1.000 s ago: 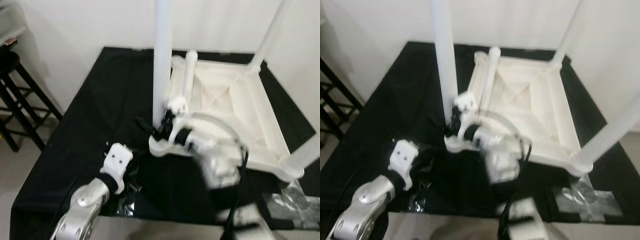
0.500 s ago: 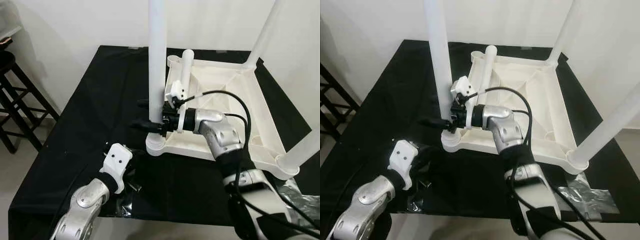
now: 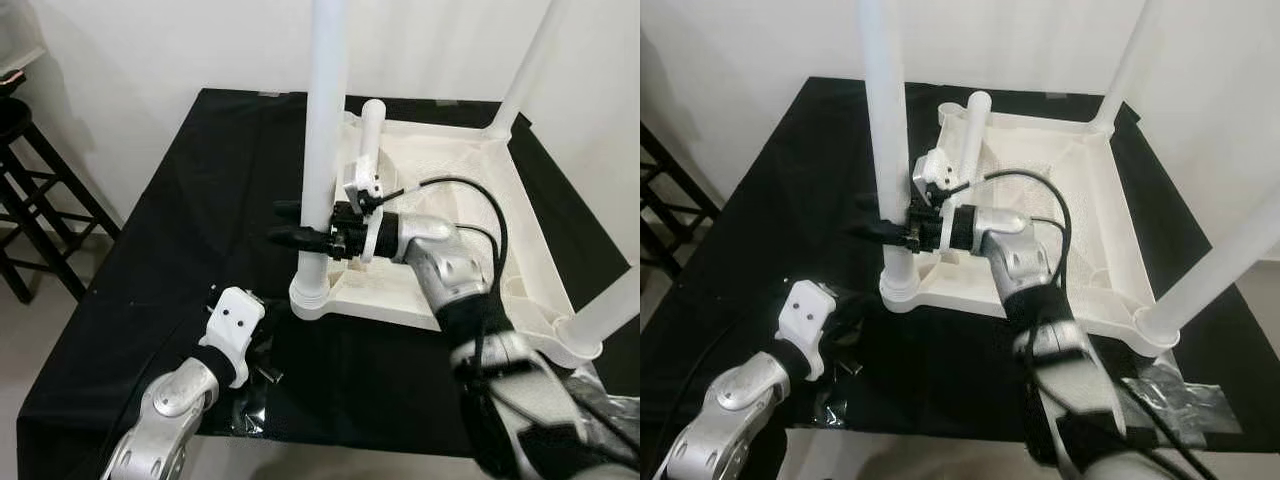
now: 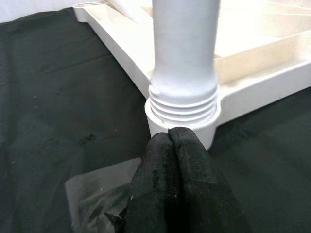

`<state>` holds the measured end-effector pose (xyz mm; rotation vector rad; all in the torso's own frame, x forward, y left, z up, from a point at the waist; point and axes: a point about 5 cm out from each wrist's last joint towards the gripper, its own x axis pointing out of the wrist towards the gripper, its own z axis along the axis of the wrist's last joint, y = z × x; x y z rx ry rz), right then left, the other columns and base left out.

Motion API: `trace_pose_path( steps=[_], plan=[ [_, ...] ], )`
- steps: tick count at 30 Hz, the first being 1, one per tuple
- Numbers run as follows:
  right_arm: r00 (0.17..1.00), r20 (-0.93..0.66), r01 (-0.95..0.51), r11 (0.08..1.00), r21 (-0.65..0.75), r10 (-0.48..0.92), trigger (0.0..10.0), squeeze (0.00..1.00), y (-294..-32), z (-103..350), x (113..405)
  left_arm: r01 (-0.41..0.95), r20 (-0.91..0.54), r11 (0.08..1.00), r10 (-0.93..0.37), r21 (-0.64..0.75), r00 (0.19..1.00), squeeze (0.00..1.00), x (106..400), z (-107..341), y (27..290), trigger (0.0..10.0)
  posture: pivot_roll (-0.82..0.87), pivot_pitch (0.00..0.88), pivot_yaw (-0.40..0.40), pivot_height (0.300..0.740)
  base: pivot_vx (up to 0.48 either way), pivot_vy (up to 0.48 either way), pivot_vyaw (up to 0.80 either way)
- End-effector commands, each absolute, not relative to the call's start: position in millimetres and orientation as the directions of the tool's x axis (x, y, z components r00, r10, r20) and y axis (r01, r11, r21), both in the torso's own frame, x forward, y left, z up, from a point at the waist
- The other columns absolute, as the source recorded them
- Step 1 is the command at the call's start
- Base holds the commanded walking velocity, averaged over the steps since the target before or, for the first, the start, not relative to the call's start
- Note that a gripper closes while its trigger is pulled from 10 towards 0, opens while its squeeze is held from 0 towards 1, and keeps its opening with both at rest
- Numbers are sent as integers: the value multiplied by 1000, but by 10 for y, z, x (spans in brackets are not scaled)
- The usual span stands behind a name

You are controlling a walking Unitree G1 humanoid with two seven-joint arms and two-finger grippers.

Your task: Building children table

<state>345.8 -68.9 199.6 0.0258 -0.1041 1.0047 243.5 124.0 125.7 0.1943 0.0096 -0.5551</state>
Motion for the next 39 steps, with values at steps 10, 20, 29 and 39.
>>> trace_pose_path(
  steps=[10,20,29,39],
  plan=[
    [885,-57,-459,886,64,462,0,0,-851,1487,3252,535,-79,821,-531,198,844,0,2420,1230,1260,10000,103,82,-53,740,0,0,0],
    [890,-80,-448,894,26,448,0,0,-702,1516,3084,510,-71,837,-507,197,859,0,2401,1229,1277,10000,100,80,-52,740,0,0,0],
    [884,2,-466,884,31,467,10000,1000,-917,1647,3064,454,-59,875,-451,165,890,0,2442,1250,1341,10000,74,92,-47,740,0,0,0],
    [918,-41,-396,915,-77,394,10000,592,-1376,1490,2627,222,-21,963,-221,153,975,0,2434,1260,1608,10000,47,93,-42,740,0,0,0]
  ],
)
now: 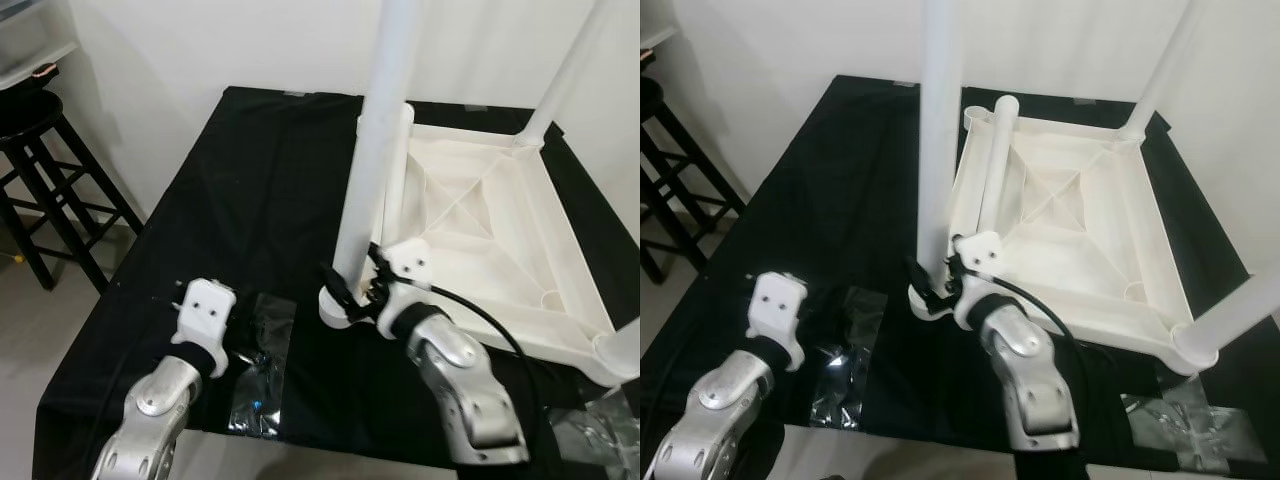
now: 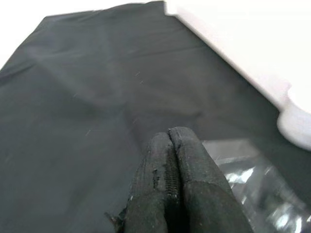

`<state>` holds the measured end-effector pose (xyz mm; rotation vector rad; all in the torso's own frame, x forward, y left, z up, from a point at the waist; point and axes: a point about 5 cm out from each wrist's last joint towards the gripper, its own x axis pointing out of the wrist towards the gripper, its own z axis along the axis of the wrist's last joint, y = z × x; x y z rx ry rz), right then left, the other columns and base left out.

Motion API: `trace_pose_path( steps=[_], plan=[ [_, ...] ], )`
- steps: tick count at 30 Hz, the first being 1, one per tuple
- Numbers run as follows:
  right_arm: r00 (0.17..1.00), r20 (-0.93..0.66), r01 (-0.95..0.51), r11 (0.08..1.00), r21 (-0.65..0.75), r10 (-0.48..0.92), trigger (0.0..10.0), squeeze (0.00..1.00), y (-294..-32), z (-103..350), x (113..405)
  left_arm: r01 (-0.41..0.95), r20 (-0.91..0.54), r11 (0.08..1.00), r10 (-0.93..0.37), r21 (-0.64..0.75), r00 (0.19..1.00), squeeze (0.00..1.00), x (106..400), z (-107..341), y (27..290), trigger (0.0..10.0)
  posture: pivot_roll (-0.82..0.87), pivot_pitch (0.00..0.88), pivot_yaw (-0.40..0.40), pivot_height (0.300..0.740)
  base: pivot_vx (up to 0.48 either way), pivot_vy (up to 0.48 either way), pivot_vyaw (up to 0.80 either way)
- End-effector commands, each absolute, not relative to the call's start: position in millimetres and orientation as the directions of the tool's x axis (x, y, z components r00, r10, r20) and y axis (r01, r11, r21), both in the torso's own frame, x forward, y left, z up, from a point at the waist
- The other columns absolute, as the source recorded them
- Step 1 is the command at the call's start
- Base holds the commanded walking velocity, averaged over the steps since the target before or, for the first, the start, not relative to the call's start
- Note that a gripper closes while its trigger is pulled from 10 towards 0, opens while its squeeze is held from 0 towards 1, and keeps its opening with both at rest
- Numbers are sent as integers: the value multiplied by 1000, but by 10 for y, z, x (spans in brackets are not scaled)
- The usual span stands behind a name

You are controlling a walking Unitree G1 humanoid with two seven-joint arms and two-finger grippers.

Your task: Building children table

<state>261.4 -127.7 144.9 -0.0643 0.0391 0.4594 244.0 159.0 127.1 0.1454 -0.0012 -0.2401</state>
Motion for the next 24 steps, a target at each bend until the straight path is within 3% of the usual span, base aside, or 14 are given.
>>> trace_pose_path(
  steps=[1,2,9,24],
  plan=[
    [922,-53,-386,918,-87,383,10000,592,-1429,1463,2573,194,-17,969,-194,152,981,0,2427,1258,1645,10000,47,93,-42,740,0,0,0],
    [931,-62,-364,927,-89,359,10000,0,-1481,1428,2505,157,-11,975,-157,159,987,0,2425,1264,1689,10000,44,93,-42,740,0,0,0],
    [968,-49,-251,961,-115,247,10000,0,-1616,1401,2409,132,61,972,-146,196,987,0,2454,1347,1701,10000,26,79,-41,740,0,0,0],
    [985,-73,-162,979,-120,154,10000,0,-1737,1348,2352,121,47,976,-132,183,990,0,2516,1316,1720,10000,11,68,-28,740,0,0,0]
  ],
)
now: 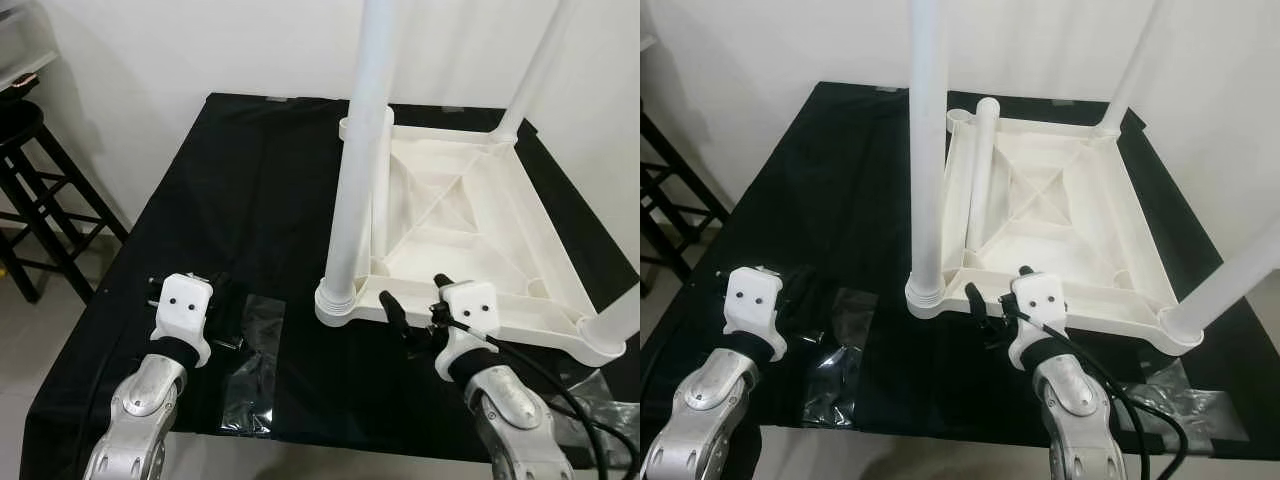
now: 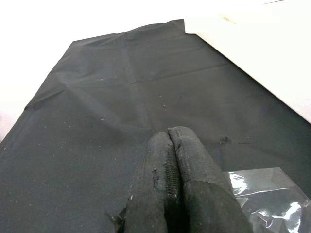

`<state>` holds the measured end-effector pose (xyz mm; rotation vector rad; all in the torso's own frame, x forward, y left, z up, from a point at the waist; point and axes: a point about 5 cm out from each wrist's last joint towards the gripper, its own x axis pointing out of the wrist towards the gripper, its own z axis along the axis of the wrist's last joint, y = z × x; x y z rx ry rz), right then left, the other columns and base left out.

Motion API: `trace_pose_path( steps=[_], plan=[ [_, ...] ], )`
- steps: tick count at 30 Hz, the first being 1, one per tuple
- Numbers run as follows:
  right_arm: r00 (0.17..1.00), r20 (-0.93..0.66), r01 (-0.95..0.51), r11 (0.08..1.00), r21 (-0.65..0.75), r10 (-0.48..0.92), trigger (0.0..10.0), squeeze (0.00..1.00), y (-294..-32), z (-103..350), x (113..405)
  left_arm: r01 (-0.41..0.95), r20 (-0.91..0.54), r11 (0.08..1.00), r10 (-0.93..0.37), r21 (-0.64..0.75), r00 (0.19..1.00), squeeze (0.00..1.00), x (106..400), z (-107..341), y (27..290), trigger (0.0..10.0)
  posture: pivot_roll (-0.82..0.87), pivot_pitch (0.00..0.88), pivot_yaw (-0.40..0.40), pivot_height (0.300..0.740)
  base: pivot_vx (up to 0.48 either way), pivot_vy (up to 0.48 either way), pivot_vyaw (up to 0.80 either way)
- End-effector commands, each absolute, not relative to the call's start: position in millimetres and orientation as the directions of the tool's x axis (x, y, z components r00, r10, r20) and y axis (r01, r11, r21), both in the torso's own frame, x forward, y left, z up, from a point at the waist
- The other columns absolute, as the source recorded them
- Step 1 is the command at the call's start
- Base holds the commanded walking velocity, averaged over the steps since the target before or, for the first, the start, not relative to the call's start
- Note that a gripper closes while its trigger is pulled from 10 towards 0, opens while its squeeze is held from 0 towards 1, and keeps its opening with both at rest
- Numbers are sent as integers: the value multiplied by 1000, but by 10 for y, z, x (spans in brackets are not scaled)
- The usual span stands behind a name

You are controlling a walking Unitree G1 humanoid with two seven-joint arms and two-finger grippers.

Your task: Building children table

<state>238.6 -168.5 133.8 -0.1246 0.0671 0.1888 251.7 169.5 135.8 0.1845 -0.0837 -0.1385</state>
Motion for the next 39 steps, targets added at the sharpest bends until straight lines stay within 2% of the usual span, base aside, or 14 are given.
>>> trace_pose_path(
  steps=[1,18,26,39],
  plan=[
    [985,-73,-162,979,-120,154,10000,0,-1737,1348,2352,121,47,976,-132,183,990,0,2516,1316,1720,10000,11,68,-28,740,0,0,0],
    [990,-71,-129,985,-114,121,10000,0,-1761,1331,2348,106,51,979,-116,172,992,0,2519,1292,1733,10000,8,73,-34,740,0,0,0],
    [991,-70,-121,986,-116,114,10000,0,-1764,1327,2377,173,49,967,-185,187,981,0,2534,1292,1662,10000,10,74,-37,740,0,0,0],
    [991,-69,-120,986,-117,113,10000,0,-1768,1329,2381,177,48,967,-188,182,981,0,2536,1288,1651,10000,5,74,-38,740,0,0,0]
  ],
)
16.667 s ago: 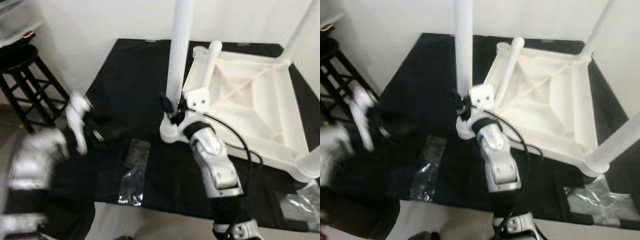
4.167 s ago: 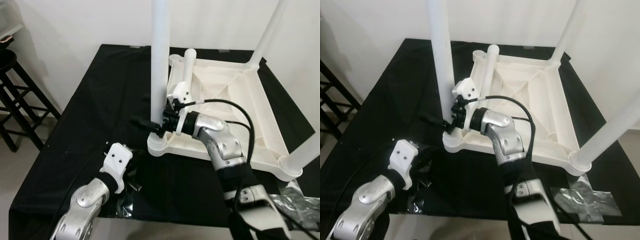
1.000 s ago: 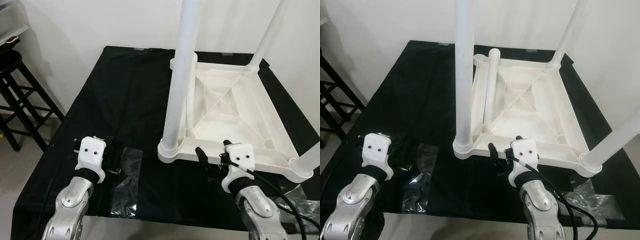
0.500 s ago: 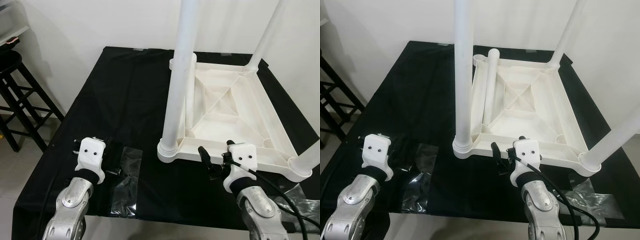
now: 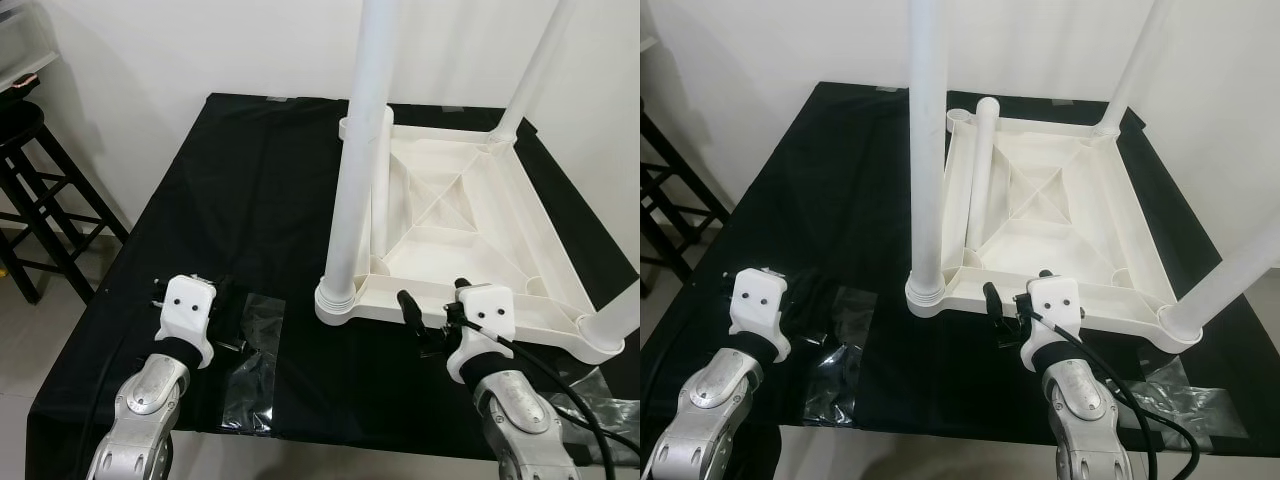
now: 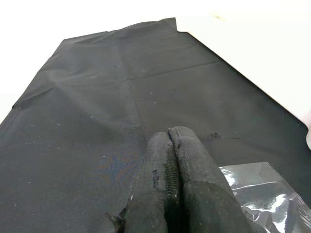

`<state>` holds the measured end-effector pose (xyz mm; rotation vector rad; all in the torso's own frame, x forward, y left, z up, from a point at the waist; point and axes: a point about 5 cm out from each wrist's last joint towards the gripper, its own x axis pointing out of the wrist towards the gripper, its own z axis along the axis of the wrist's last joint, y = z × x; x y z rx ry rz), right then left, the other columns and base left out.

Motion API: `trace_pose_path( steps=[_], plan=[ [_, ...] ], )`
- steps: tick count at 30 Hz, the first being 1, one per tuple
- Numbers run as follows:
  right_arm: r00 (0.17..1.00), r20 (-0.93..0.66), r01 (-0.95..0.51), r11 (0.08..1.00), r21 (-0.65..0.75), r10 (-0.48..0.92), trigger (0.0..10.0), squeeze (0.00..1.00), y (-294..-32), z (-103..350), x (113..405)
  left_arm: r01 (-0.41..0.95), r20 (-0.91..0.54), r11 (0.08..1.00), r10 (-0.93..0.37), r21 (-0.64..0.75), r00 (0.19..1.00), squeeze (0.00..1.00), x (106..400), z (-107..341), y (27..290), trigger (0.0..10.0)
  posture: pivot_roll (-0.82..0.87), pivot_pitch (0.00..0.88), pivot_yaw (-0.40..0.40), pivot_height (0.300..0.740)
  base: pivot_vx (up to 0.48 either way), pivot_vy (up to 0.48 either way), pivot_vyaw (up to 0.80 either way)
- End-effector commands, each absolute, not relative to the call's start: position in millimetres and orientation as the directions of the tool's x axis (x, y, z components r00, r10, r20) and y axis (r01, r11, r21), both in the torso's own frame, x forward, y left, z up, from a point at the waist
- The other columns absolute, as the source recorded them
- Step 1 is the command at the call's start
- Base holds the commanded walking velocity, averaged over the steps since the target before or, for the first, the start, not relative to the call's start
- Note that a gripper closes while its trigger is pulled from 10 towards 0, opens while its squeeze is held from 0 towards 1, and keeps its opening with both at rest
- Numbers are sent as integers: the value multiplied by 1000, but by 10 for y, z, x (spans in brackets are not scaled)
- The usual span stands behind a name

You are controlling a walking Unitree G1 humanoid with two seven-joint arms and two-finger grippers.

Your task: Building children table

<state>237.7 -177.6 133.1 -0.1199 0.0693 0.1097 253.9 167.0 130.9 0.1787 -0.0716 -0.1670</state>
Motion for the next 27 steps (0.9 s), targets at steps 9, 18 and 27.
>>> trace_pose_path(
  steps=[9,18,27],
  plan=[
    [989,-69,-138,983,-125,131,10000,0,-1779,1336,2396,197,44,958,-210,208,977,0,2541,1289,1595,10000,-14,68,-40,740,0,0,0],
    [981,-52,-195,968,-161,189,10000,0,-1722,1366,2407,259,26,922,-277,287,960,0,2536,1288,1498,10000,-23,52,-34,740,0,0,0],
    [972,-47,-234,956,-175,229,10000,0,-1658,1380,2421,301,9,892,-323,338,946,0,2542,1294,1443,10000,-23,44,-30,740,0,0,0]
  ],
)
